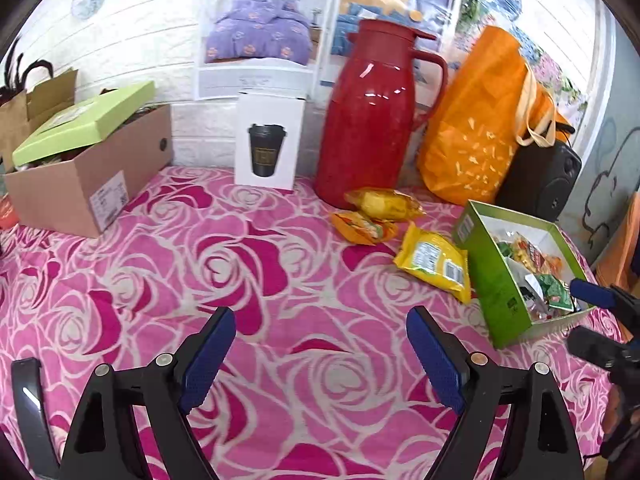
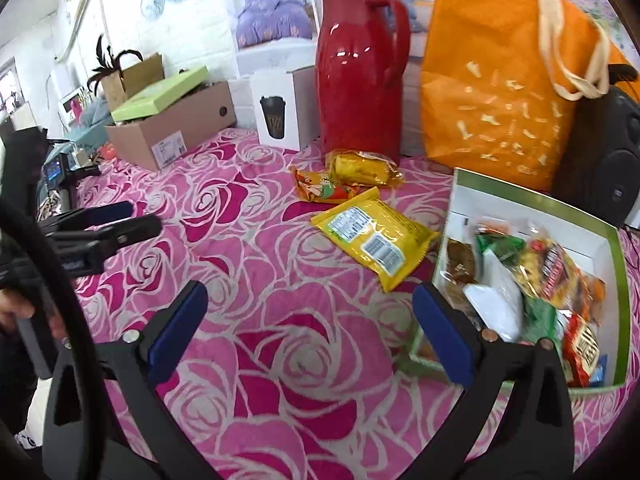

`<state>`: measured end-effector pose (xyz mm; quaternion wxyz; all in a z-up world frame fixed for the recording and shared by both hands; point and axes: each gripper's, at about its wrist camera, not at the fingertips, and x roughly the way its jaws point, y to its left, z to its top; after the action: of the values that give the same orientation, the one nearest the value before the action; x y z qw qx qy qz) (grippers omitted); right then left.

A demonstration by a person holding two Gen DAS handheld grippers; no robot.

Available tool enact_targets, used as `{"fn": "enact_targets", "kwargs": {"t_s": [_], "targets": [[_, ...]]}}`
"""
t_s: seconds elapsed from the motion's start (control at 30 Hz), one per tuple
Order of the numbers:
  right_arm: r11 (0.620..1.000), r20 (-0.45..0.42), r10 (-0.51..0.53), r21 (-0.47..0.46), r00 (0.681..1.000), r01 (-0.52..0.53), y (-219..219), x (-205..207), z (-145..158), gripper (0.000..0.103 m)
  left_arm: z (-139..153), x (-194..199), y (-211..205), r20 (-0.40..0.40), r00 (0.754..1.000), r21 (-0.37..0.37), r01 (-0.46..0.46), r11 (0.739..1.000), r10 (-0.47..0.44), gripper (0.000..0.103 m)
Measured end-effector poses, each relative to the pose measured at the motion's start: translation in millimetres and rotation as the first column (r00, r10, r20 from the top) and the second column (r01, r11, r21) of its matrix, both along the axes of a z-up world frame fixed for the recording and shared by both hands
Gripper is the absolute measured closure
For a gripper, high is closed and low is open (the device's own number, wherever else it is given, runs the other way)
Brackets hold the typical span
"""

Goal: Organize snacks

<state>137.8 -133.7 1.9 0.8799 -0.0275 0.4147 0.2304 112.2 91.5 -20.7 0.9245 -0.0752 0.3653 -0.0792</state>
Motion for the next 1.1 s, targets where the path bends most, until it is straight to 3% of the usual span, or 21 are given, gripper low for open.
{"fn": "enact_targets", "kwargs": {"t_s": [0.17,0.27,0.37,0.47,0.57,0.63,0.73,0.97,1.0,1.03,1.1], "targets": [[0.995,-0.090,-0.067,-0.075,0.994,0.060,21.3,49.2,-34.3,0.001,-5.4,-0.7,13.3,-0.010,1.000,-0.020,0.007,1.000,-0.007,0.014],[0.978,-0.054,-0.088,-0.192,0.995,0.076,36.3,63.8,-50.1,0.001,-10.6,1.4,18.3,-0.021,1.000,-0.013,0.016,1.000,-0.016,0.014],[0.930,0.024,-0.095,-0.355,0.995,0.097,50.0,67.7,-66.8,0.001,-14.2,0.4,27.5,-0.034,0.999,-0.024,0.010,1.000,-0.011,0.014],[0.886,0.068,-0.112,-0.444,0.991,0.131,51.6,72.3,-79.8,0.006,-16.8,1.9,36.2,-0.045,0.999,-0.043,-0.004,0.999,0.002,0.014],[0.879,0.090,-0.116,-0.455,0.989,0.144,46.0,72.8,-84.5,0.036,-20.8,2.8,40.2,-0.052,0.999,-0.053,-0.015,0.999,0.012,0.014],[0.873,0.114,-0.106,-0.466,0.988,0.148,42.5,71.3,-80.9,0.069,-23.4,3.1,40.1,-0.058,0.998,-0.052,-0.013,0.999,0.009,0.014],[0.922,0.083,-0.068,-0.376,0.994,0.094,32.8,56.0,-63.5,0.079,-28.0,4.7,37.7,-0.074,0.997,-0.052,-0.003,0.999,-0.001,0.014],[0.982,-0.020,0.091,-0.167,0.996,-0.093,45.1,-6.1,-41.8,0.076,-25.9,1.9,28.7,-0.077,0.996,-0.083,0.038,0.996,-0.045,0.014],[0.981,-0.039,0.118,-0.151,0.992,-0.123,46.7,-16.3,-42.0,0.064,-25.3,1.1,25.1,-0.079,0.995,-0.094,0.050,0.994,-0.058,0.014],[0.980,-0.056,0.132,-0.141,0.990,-0.139,47.0,-21.9,-43.5,0.045,-25.0,0.3,21.2,-0.081,0.994,-0.100,0.061,0.993,-0.069,0.014],[0.983,-0.060,0.142,-0.110,0.988,-0.148,44.6,-35.1,-45.0,0.037,-25.5,-2.6,10.0,-0.088,0.990,-0.103,0.099,0.990,-0.108,0.014]]}}
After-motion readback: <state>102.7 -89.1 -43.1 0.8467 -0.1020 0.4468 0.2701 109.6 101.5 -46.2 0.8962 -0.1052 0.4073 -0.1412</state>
